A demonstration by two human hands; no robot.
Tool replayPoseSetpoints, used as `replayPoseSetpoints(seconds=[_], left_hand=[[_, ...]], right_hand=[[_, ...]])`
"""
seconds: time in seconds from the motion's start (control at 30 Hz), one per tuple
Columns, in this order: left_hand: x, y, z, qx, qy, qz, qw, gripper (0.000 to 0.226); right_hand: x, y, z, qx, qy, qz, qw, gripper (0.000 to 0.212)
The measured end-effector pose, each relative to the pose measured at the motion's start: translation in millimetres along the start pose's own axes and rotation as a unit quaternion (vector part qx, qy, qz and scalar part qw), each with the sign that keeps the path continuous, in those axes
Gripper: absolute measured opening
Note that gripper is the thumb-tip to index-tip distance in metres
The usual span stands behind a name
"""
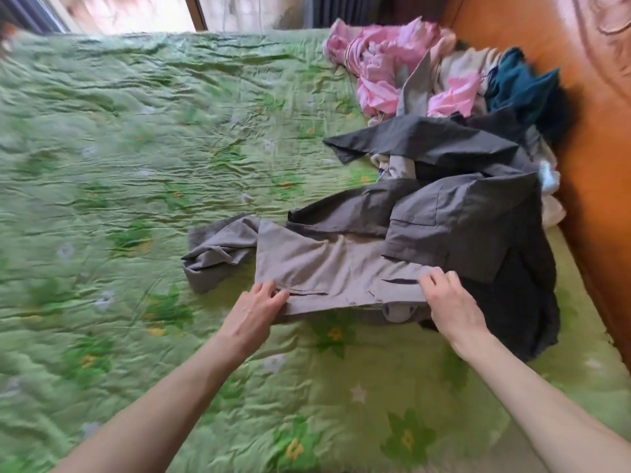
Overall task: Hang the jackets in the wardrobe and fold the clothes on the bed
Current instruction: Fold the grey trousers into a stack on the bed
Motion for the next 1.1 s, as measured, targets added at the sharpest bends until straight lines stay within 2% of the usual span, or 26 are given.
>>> replayPoseSetpoints(seconds=[0.13,0.23,0.3,0.4,0.53,0.67,0.7,0.77,0.87,0.9,0.93,1.0,1.1], left_hand=[[89,-18,-3,0.022,-0.004,-0.053,0.998,0.045],[136,-46,7,0.061,-0.034,-0.103,0.992,0.034],[156,-68,16,0.101,-0.042,-0.124,0.986,0.031],[177,-99,29,0.141,-0.026,-0.135,0.98,0.032],[197,-144,54,0.241,-0.031,-0.159,0.957,0.037],[201,-180,102,0.378,-0.104,-0.077,0.917,0.044],[204,-185,115,0.389,-0.164,-0.074,0.903,0.043],[223,-191,135,0.392,-0.311,-0.123,0.857,0.047],[267,-200,156,0.353,-0.536,-0.211,0.738,0.051],[281,-202,166,0.336,-0.572,-0.228,0.713,0.048],[295,-205,180,0.322,-0.595,-0.242,0.696,0.044],[321,-212,209,0.291,-0.624,-0.262,0.677,0.034],[365,-224,237,0.249,-0.634,-0.299,0.668,0.016]], right_hand=[[67,11,-10,-0.083,0.021,0.046,0.995,0.036],[109,17,-8,-0.181,0.109,0.113,0.971,0.023],[129,23,6,-0.191,0.159,0.151,0.957,0.022],[152,33,36,-0.197,0.304,0.135,0.922,0.042],[190,35,73,-0.203,0.482,0.095,0.847,0.038],[250,27,111,-0.19,0.567,0.084,0.797,0.042],[265,26,120,-0.182,0.581,0.075,0.79,0.042],[296,27,138,-0.173,0.625,0.052,0.759,0.038],[339,32,172,-0.137,0.727,0.077,0.668,0.029],[353,34,184,-0.109,0.744,0.088,0.653,0.033],[366,37,196,-0.082,0.741,0.085,0.661,0.04],[390,40,217,-0.058,0.698,0.037,0.712,0.053],[429,38,244,-0.056,0.594,-0.068,0.8,0.042]])
Point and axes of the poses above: each hand's wrist, its own y-axis towards the middle knuckle, its own x-axis out of the back of the hand, z = x × y, the point moved 4 cm from there along y, towards the middle knuckle, and after that the axes turned 8 degrees about -x, right-handed, at the moved point
